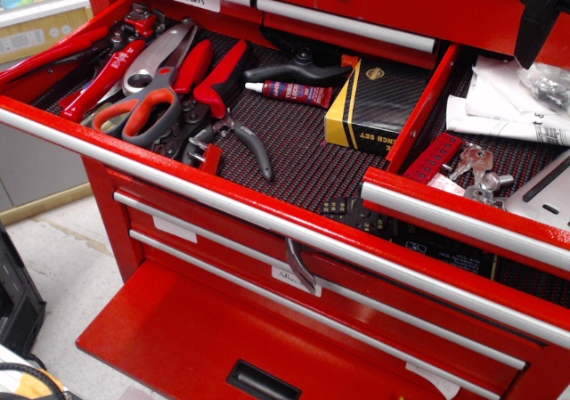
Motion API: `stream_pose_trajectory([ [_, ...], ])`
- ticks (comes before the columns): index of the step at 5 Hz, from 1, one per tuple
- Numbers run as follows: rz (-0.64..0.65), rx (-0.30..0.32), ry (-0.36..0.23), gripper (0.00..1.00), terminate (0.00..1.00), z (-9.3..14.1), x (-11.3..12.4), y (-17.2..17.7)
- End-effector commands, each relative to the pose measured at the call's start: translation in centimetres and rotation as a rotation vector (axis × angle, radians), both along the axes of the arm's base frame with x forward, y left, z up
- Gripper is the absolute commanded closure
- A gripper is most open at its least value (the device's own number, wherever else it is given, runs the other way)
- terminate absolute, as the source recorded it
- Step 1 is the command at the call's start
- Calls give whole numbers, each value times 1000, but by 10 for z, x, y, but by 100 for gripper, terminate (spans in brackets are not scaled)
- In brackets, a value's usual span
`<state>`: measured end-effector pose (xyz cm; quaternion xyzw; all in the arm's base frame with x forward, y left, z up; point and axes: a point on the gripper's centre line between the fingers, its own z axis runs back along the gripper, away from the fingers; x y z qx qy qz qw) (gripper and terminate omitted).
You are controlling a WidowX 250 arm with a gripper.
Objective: Pick up glue and put into drawer
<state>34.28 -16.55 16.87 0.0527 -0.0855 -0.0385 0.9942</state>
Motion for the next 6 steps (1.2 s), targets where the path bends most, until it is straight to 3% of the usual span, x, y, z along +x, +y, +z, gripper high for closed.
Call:
stream_pose_trajectory([
  [1, 0, 0, 0, 0, 0, 0, 0, 0],
  [2, 250, -12, 10, 0, 0, 2, 4, 28],
  [3, 500, -19, 68, 0, 0, 7, 10, 60],
  [4, 749, -55, 49, 0, 0, 11, 21, 87],
  [5, 873, -36, -12, 0, 0, 1, 15, 114],
  [6, 873, -36, -12, 0, 0, 1, 15, 114],
])
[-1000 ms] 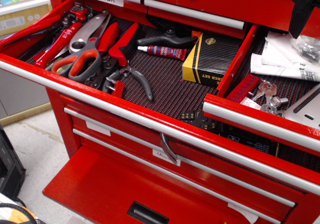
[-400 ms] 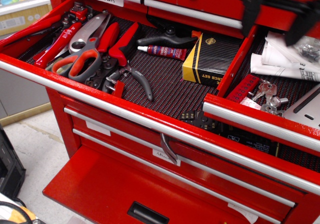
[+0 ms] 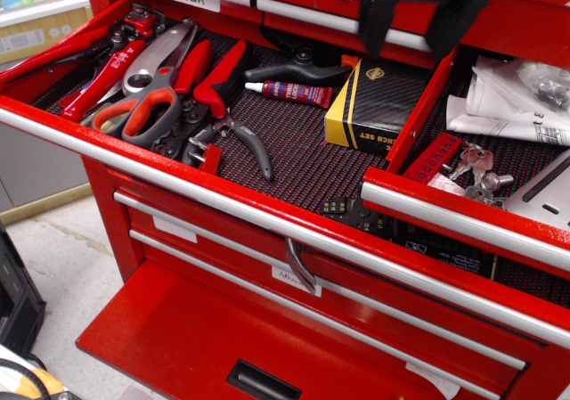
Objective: Pick up glue and put into drawer
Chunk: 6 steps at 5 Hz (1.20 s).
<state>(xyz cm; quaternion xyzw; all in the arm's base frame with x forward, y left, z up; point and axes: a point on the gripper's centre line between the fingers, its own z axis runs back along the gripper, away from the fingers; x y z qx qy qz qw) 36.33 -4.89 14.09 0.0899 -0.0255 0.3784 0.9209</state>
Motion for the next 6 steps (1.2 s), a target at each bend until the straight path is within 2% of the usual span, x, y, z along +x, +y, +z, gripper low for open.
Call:
stream_pose_trajectory([
  [1, 11, -15, -85, 0, 0, 28, -5, -3],
  [2, 11, -15, -85, 0, 0, 28, -5, -3],
  [3, 256, -48, -260, 0, 0, 23, 4, 17],
  [4, 506, -85, -365, 0, 0, 21, 14, 41],
  [5, 708, -94, -416, 0, 0, 8, 18, 55],
  [6, 726, -105, -442, 0, 0, -10, 18, 63],
])
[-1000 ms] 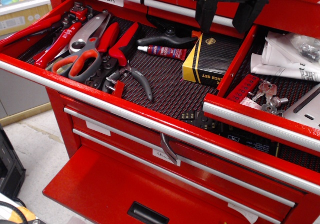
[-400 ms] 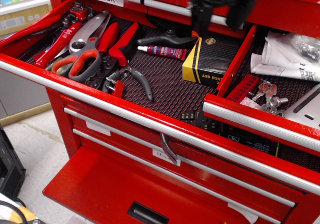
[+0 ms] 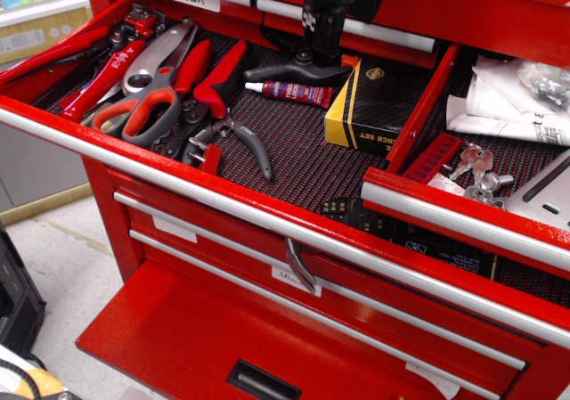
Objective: Pick up glue and put into drawer
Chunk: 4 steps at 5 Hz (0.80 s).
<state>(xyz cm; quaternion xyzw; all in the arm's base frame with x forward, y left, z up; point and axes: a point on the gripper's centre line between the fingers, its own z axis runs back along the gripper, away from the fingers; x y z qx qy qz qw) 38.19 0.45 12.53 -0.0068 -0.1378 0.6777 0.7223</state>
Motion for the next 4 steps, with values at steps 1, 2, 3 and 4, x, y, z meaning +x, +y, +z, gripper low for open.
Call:
stream_pose_trajectory([
  [1, 63, 13, -90, 0, 0, -18, -4, 15],
  [2, 66, 44, -93, 0, 0, -36, -3, 31],
  [3, 65, 59, -103, 0, 0, -47, 4, 47],
  [4, 53, 24, -118, 0, 0, -61, 11, 59],
])
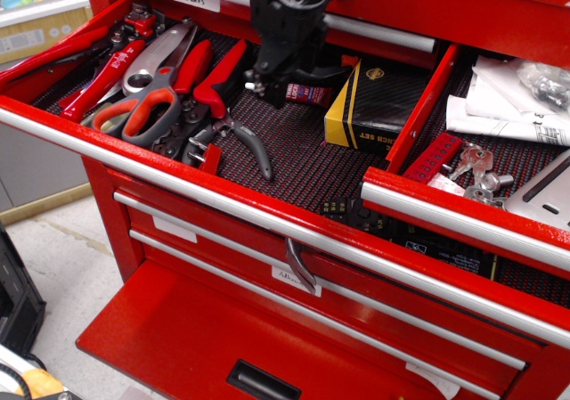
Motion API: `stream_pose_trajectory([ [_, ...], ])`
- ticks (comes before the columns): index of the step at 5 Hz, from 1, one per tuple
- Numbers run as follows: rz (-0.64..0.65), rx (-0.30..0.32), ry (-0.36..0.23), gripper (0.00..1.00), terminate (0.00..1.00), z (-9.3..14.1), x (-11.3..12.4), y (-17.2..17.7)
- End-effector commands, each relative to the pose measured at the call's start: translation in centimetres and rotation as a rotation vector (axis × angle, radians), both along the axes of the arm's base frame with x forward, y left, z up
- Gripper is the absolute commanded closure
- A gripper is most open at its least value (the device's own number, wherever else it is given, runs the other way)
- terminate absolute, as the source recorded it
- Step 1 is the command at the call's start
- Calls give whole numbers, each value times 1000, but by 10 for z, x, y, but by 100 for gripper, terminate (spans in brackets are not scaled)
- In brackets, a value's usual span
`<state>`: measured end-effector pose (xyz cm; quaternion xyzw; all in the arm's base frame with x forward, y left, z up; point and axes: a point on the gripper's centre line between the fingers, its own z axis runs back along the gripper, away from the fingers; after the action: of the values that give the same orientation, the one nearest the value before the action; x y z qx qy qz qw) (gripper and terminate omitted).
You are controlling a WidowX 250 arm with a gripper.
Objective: Pick up glue and put into drawer
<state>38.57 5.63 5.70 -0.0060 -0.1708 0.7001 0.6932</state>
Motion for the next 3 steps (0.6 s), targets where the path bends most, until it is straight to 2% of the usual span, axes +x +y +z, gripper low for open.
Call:
stream_pose_trajectory([
  [1, -32, -45, -65, 0, 0, -1, 12, 10],
  [3, -25, -102, -70, 0, 0, -11, 27, 13],
])
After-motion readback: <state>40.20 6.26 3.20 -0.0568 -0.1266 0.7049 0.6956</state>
